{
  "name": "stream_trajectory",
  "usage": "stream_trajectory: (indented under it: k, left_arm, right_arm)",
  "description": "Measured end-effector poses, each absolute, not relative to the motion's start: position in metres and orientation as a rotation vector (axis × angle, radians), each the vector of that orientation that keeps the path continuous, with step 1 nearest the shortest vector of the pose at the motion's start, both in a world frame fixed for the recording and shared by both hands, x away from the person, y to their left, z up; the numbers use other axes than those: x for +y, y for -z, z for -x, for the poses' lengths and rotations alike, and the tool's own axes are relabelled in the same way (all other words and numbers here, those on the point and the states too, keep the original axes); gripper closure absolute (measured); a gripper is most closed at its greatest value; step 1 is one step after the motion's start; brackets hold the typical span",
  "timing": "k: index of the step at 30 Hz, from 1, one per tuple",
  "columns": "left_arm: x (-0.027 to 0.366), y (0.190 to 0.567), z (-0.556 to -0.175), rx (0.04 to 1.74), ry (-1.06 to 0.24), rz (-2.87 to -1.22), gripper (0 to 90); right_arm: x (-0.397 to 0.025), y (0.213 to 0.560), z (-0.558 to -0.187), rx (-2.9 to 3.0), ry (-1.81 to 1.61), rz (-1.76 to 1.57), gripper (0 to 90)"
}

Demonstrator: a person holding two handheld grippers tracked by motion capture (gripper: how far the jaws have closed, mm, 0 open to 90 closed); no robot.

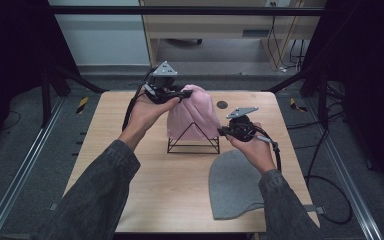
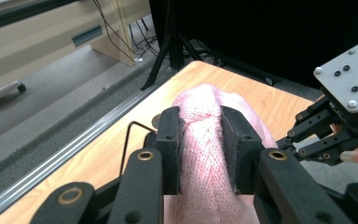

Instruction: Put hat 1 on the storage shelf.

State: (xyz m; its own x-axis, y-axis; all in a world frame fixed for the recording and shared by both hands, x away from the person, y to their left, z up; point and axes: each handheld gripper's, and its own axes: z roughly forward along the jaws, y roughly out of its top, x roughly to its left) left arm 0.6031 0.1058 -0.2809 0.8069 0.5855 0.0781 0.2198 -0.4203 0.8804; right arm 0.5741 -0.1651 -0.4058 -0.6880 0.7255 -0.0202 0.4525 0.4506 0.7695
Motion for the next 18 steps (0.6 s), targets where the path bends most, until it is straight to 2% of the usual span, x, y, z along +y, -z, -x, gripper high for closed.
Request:
stream_trajectory:
  k: [14,18]
  left_arm:
    - [0.099,0.304,-0.599,0.598,-0.408,-2.053,68.9]
    - [0.097,0.309,-0.599,0.602,-0.402,-2.072,69.3]
  right_arm:
    - [-0.169,0.429,-0.576,2.393,-1.041,-1.05,84.0]
    - [-0.171,0.433,-0.576,2.402,-1.036,-1.067,80.3]
